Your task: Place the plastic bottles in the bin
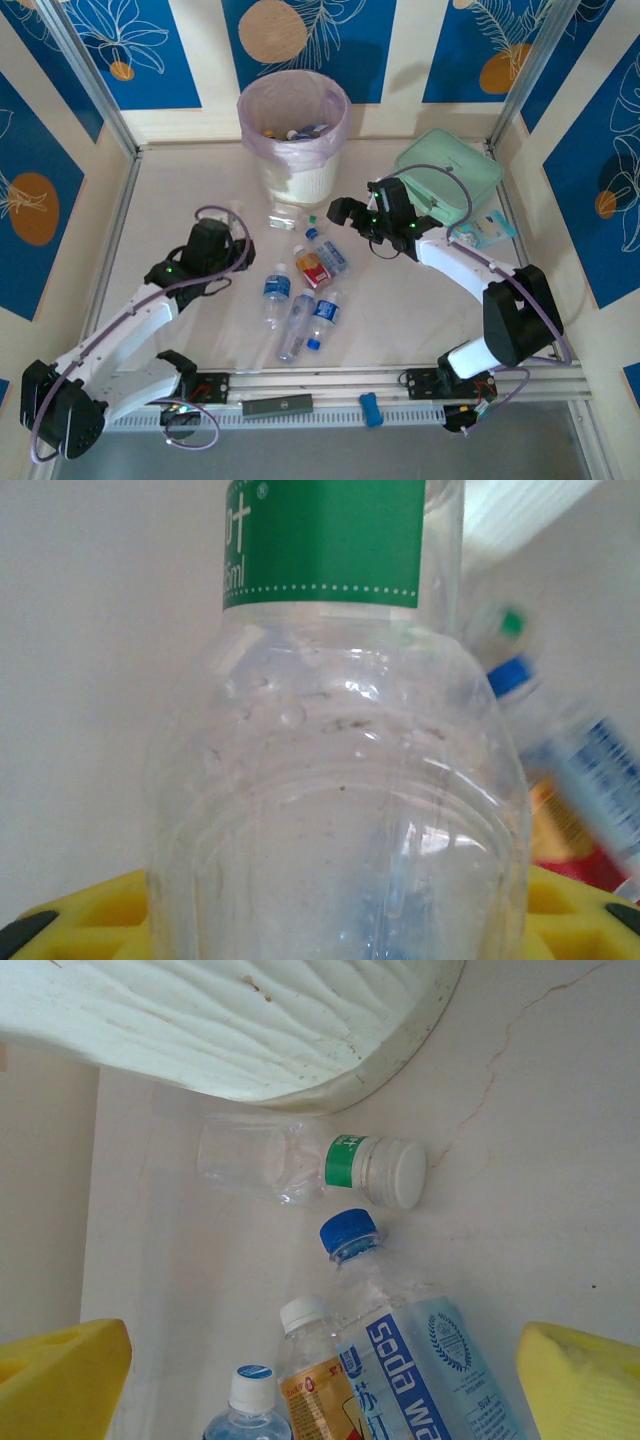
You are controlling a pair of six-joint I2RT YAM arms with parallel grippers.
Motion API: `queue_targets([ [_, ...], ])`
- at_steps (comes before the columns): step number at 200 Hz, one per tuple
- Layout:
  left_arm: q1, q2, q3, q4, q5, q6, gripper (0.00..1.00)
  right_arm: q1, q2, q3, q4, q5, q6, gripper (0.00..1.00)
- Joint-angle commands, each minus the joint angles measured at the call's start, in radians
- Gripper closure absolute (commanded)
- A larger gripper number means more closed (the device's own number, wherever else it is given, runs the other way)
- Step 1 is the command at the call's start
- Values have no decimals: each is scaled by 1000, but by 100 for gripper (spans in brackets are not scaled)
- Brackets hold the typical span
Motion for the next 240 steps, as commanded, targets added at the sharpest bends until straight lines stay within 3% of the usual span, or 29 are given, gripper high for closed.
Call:
queue_targets([
  [1, 14, 54, 136, 136, 49, 82, 60, -4, -38, -23, 7, -33, -5, 1],
  [61, 35, 321, 522, 225, 245, 212, 61, -3, -88, -83, -11, -20, -14, 1],
  [114, 71, 603, 915, 167, 363, 279, 61, -8, -158, -124, -49, 3, -28, 1],
  [194, 142, 1022, 1456, -36, 356, 303, 59, -1, -216, -161, -77, 53, -35, 1],
  [220, 142, 1080, 1526, -82, 378, 294, 49, 17, -225, -159, -83, 96, -63, 1],
  [231, 142, 1085, 1526, -85, 383, 287, 35, 24, -227, -158, -86, 111, -72, 1],
  [240, 142, 1087, 1525, -90, 384, 280, 19, 29, -228, -157, -90, 121, -77, 1],
])
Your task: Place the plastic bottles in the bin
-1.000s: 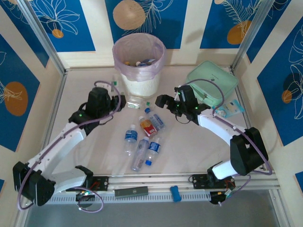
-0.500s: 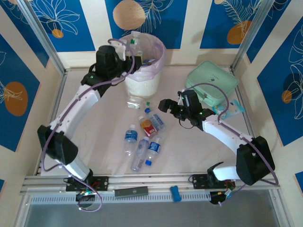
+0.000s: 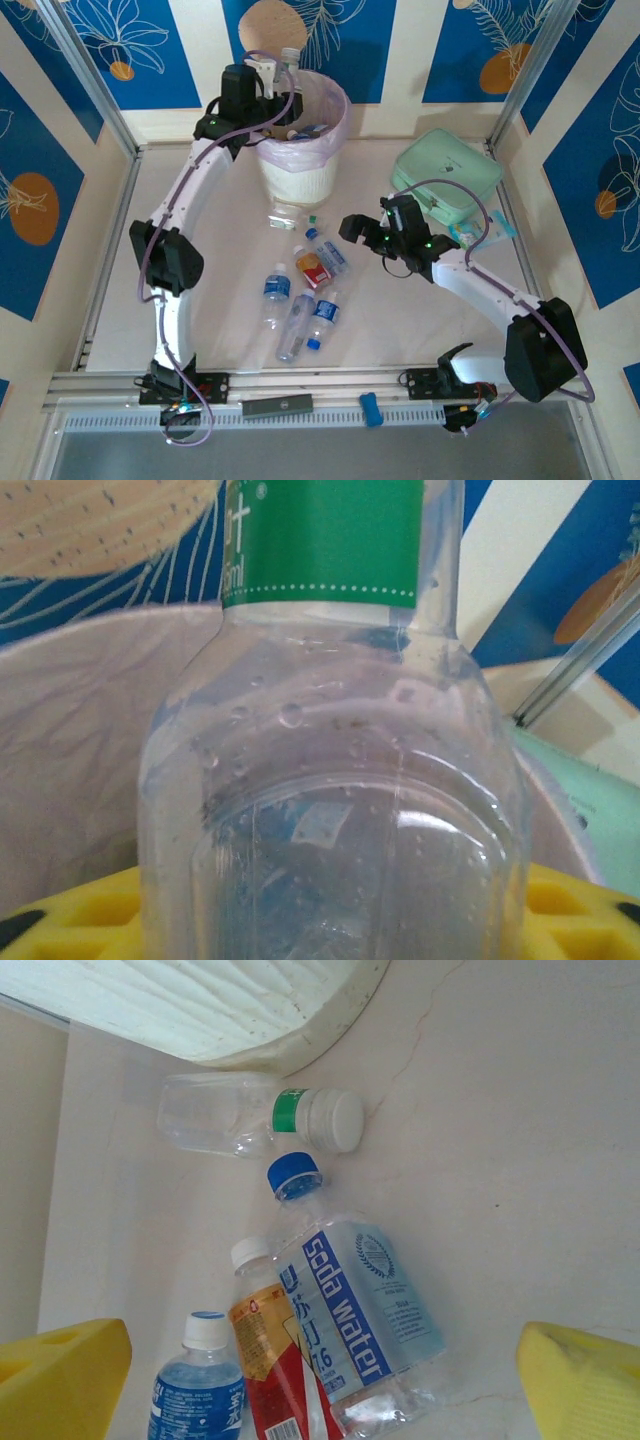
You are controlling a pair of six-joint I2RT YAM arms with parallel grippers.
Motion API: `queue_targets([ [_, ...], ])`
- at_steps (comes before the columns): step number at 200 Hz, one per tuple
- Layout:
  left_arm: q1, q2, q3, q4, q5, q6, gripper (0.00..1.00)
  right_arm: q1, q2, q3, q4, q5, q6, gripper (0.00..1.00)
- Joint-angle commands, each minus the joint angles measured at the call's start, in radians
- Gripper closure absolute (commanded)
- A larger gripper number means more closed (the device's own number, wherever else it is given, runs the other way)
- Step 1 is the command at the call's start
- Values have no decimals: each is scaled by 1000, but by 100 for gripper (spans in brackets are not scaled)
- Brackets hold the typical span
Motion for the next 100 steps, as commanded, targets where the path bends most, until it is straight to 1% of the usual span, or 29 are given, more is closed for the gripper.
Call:
queue_targets([
  [1, 3, 8, 50, -46, 36, -9, 18, 16, -30, -6, -19, 52, -38, 1],
  [9, 1, 6, 50, -48, 37, -10, 2, 20, -30, -4, -23, 57, -42, 1],
  [11, 1, 6, 50, -48, 38, -10, 0, 21, -31, -3, -24, 58, -42, 1],
  [36, 0, -18, 39, -48, 33, -9, 0, 26, -26, 1, -33, 54, -45, 1],
  [63, -2, -84, -10, -24, 36, -1, 0, 35, -13, 3, -41, 42, -50, 1],
  [82, -2, -167, -114, 37, 42, -11, 0, 40, 13, 12, -30, 14, -68, 1],
  [100, -2, -278, -287, 142, 42, -32, 0, 47, 51, 38, -31, -16, -94, 1],
])
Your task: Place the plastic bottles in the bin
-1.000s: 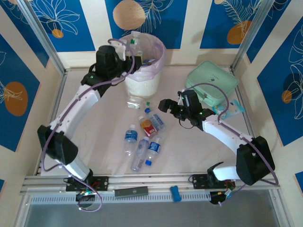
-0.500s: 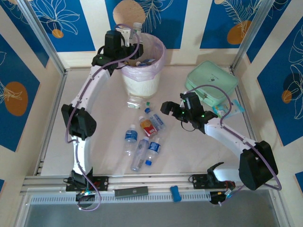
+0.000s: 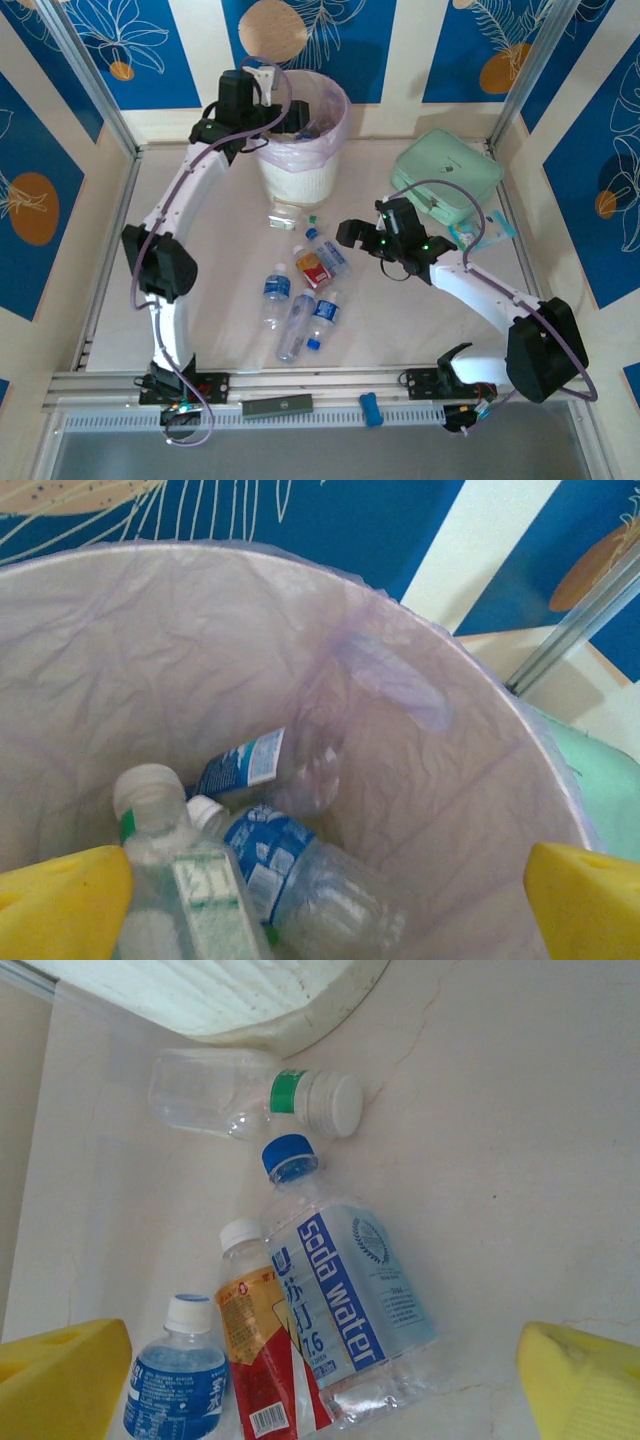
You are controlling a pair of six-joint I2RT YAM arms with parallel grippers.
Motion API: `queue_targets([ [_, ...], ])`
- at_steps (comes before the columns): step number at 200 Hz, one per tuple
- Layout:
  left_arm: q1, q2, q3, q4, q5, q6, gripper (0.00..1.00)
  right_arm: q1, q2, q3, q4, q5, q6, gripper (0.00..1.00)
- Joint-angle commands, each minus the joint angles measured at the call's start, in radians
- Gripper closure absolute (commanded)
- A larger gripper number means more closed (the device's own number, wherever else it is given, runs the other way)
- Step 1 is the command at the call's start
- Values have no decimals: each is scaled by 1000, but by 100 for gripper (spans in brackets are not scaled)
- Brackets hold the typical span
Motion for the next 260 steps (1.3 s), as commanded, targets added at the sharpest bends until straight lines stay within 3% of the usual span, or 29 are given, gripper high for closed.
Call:
queue_targets([
  [1, -1, -175, -156, 149, 25, -22, 0, 13, 49, 39, -12, -41, -48, 1],
  [67, -1, -608, -861, 510, -132, -102, 0, 98, 240, 249, -189, -27, -227, 1],
  [126, 0, -916, -1318, 584, -412, -243, 0, 119, 399, 422, -435, -4, -425, 4],
  [154, -1, -968, -1427, 547, -383, -272, 0, 119, 466, 474, -477, -5, -486, 8],
  [192, 0, -981, -1545, 485, -326, -420, 0, 120, 557, 542, -515, 3, -525, 12],
  [227, -2, -992, -1648, 544, -299, -532, 0, 122, 609, 573, -524, 21, -542, 15],
  [260, -1, -967, -1663, 572, -262, -555, 0, 124, 646, 585, -528, 43, -541, 17],
])
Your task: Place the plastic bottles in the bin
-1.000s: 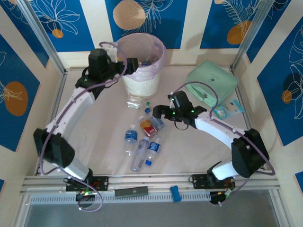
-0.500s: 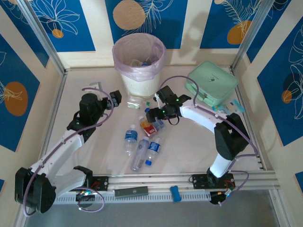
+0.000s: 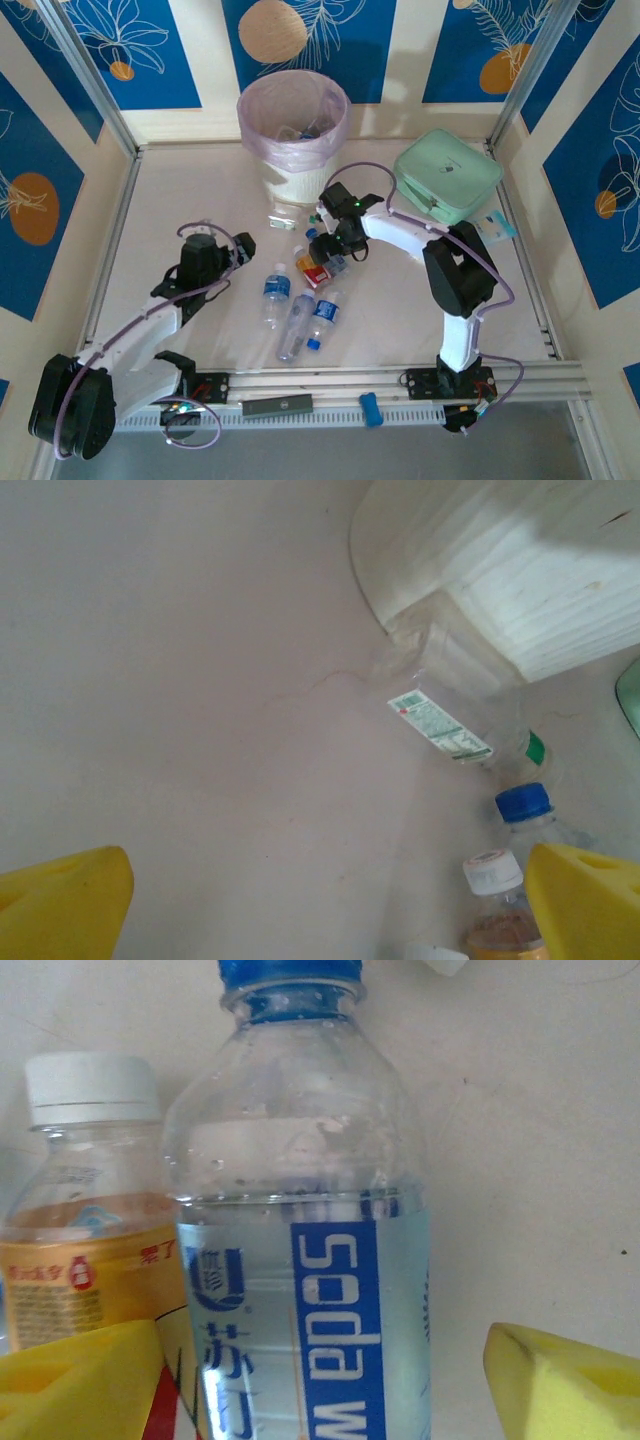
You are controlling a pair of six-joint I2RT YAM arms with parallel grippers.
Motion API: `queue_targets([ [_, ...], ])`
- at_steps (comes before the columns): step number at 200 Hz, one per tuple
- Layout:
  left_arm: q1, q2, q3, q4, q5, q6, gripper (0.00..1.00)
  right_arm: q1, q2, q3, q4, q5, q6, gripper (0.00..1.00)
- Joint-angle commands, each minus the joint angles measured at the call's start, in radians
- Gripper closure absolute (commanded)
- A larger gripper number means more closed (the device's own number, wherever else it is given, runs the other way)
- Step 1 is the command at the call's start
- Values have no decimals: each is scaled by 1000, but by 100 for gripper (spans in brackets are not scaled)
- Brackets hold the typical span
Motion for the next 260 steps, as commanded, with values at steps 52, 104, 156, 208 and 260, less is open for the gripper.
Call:
queue_targets([
  [52, -6, 32, -7, 77, 68, -64, 0, 33, 60, 36, -25, 108, -31, 20],
  [104, -8, 21, -8, 63, 69, -67, 0, 55, 92, 49, -22, 152, -58, 22],
  [156, -9, 7, -11, 49, 67, -67, 0, 67, 110, 45, -20, 130, -76, 22],
  [208, -9, -10, -14, 34, 60, -67, 0, 61, 88, 17, 3, 116, -66, 35],
  [260, -10, -19, -14, 26, 54, -66, 0, 41, 42, 1, 18, 127, -64, 42],
])
